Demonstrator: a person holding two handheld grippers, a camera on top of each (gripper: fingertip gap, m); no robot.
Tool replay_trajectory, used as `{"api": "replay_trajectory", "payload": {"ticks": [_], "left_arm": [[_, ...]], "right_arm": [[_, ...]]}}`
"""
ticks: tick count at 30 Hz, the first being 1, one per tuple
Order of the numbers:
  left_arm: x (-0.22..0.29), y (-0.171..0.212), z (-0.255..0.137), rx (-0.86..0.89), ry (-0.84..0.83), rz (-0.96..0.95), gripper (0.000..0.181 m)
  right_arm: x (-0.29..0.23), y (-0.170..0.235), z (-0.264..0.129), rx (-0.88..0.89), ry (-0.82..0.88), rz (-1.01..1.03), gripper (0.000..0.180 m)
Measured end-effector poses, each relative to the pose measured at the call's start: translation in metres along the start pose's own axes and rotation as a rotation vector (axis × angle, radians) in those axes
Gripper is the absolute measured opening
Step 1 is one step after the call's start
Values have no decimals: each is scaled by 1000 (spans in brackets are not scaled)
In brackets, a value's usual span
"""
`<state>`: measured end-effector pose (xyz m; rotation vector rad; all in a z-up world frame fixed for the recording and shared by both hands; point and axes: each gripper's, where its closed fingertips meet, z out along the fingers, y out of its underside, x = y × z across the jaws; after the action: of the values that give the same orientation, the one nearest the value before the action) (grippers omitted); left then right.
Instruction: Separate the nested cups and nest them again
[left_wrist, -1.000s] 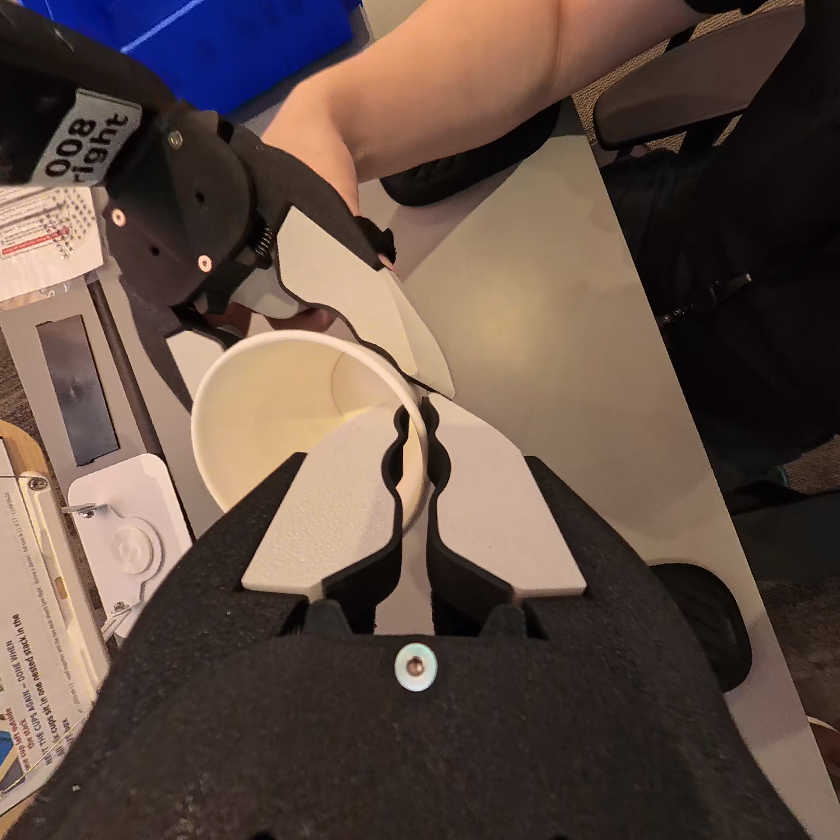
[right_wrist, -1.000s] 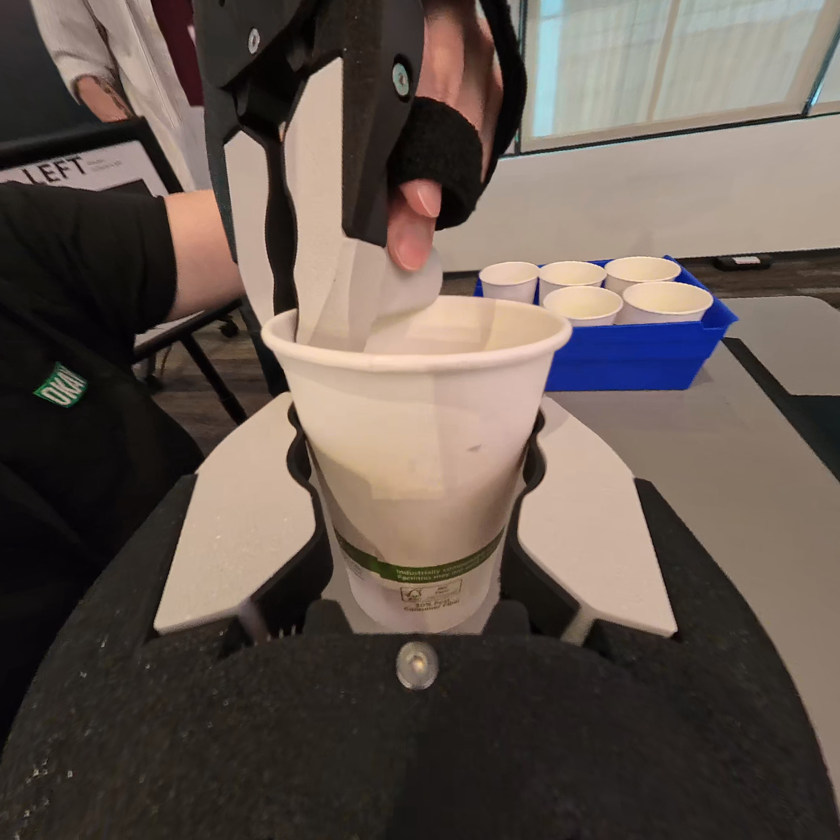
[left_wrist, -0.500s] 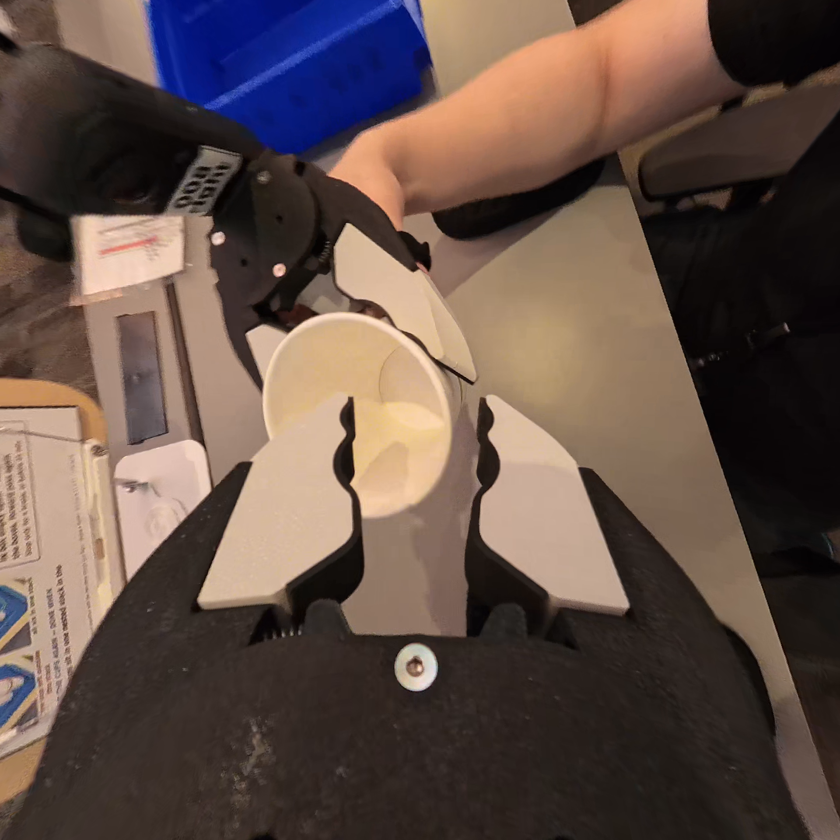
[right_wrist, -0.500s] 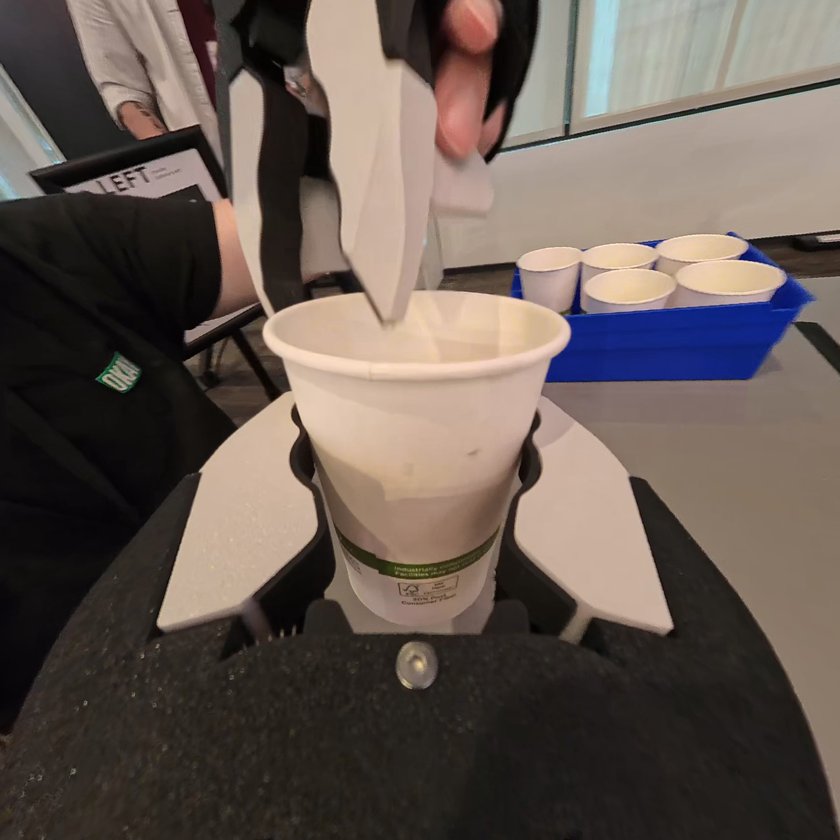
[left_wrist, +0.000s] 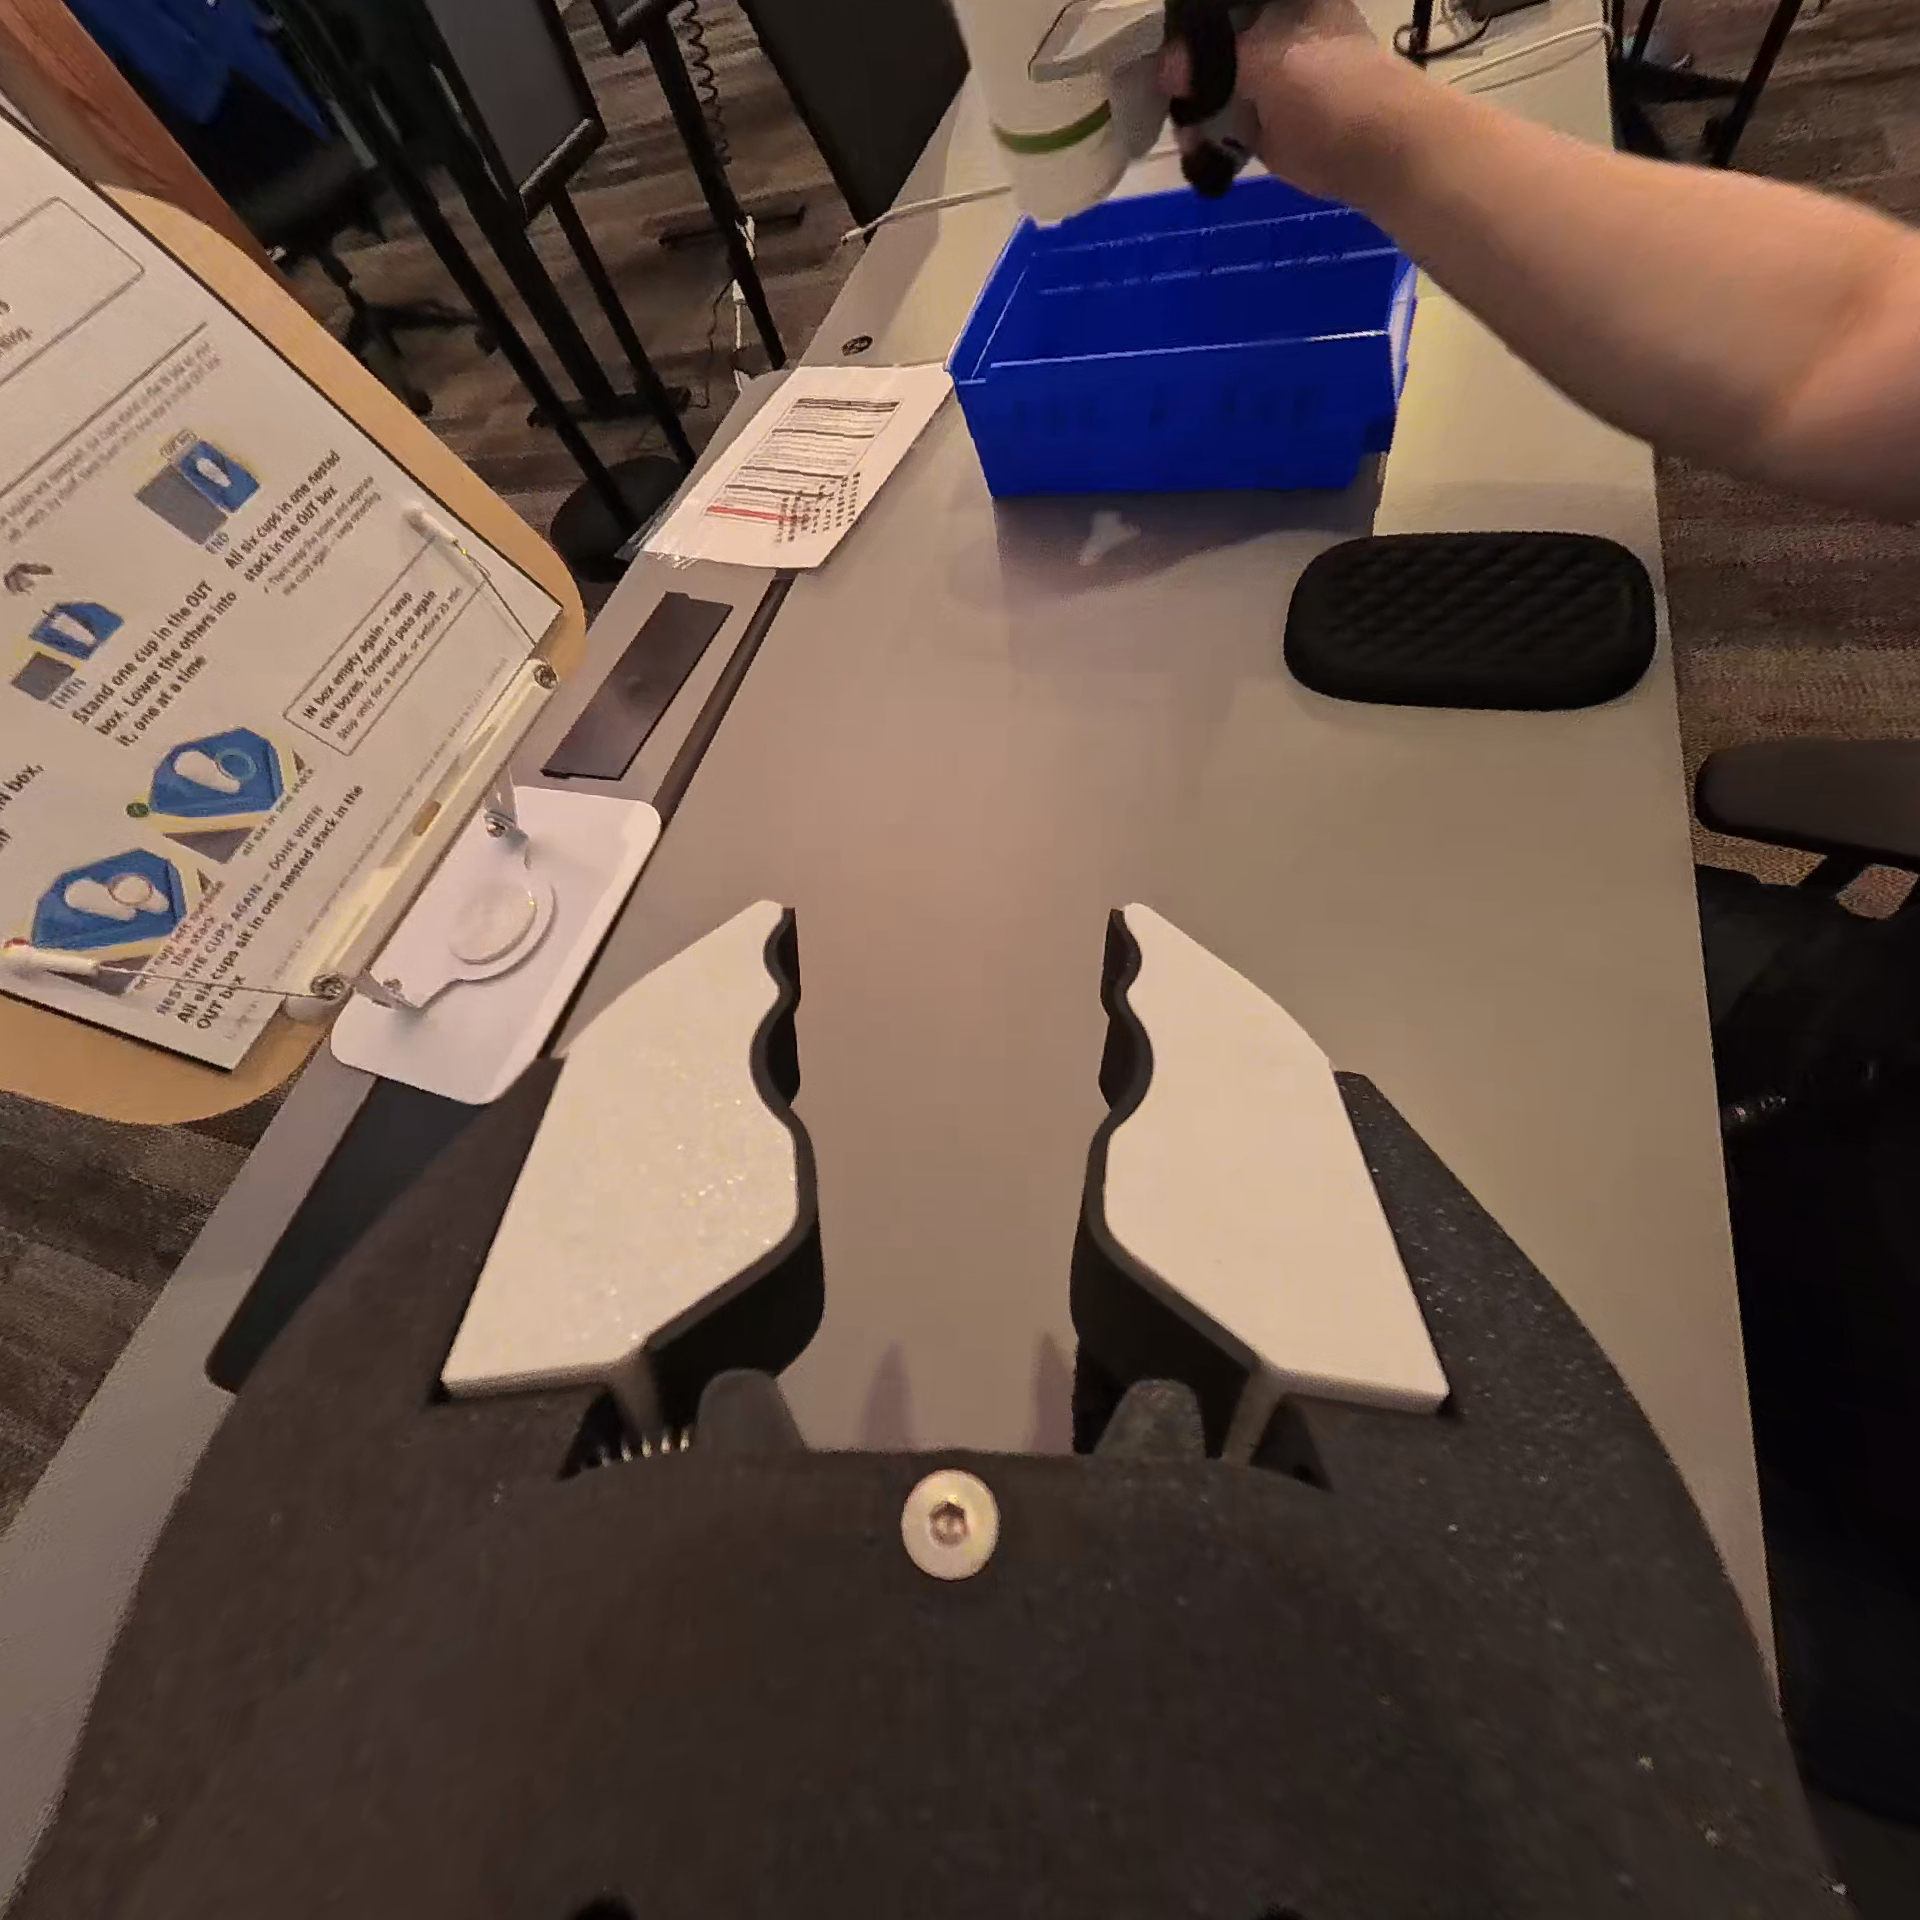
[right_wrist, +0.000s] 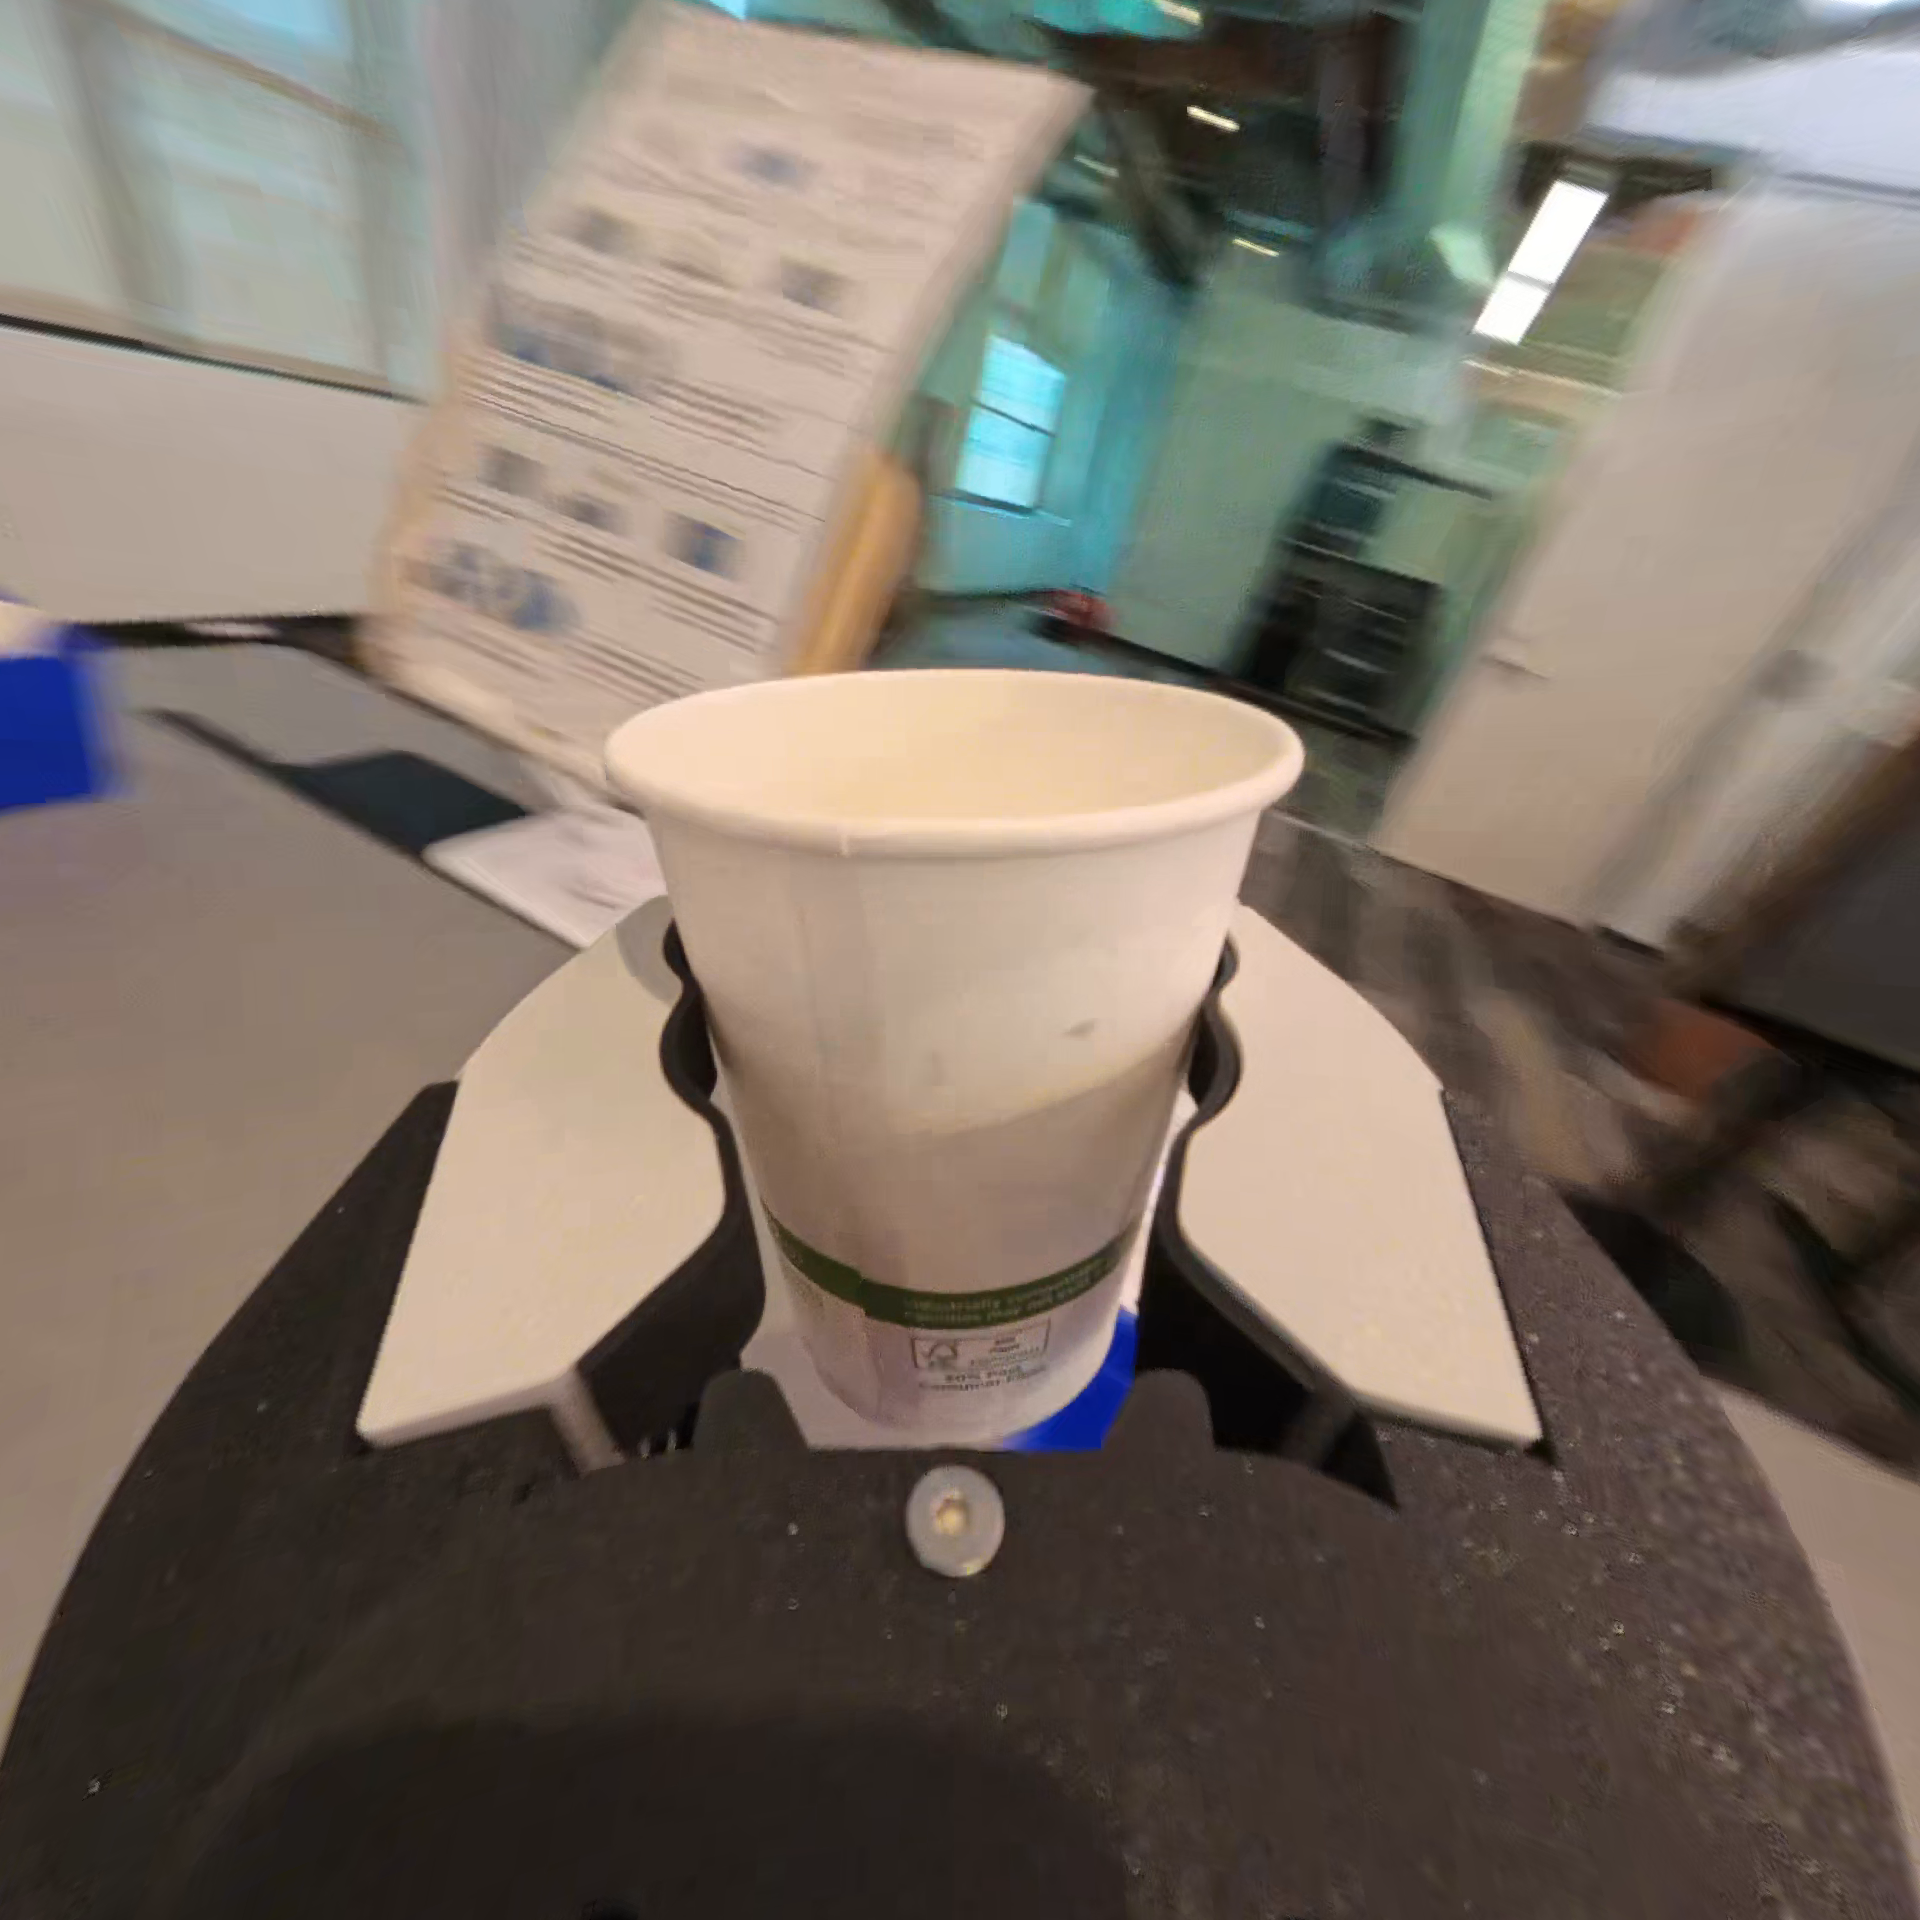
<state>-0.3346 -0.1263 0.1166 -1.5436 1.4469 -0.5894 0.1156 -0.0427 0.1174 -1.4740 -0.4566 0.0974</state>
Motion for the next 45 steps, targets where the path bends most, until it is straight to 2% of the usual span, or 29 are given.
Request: {"api": "replay_trajectory", "payload": {"ticks": [2,5,8,12,15,22,27,38,45], "left_arm": [[6,3,-1,3,4,3,55],[15,-1,2,14,15,24,54],[21,-8,7,16,22,44,54],[28,-13,9,4,27,63,54],[30,-14,7,-2,24,67,54],[32,-11,6,-18,24,62,54],[37,-11,6,-32,32,80,54],[41,-9,7,-18,48,86,55],[30,16,-7,-64,-1,42,62]], "right_arm": [[57,47,-24,-89,152,78,90],[103,119,-47,-204,293,235,90],[110,160,-50,-255,344,302,90],[107,201,-46,-365,362,245,91],[103,213,-41,-385,348,198,91],[102,235,-38,-420,338,251,92],[101,235,-43,-418,334,259,92],[88,253,-71,-618,331,230,93],[79,267,-88,-747,327,271,112]]}}
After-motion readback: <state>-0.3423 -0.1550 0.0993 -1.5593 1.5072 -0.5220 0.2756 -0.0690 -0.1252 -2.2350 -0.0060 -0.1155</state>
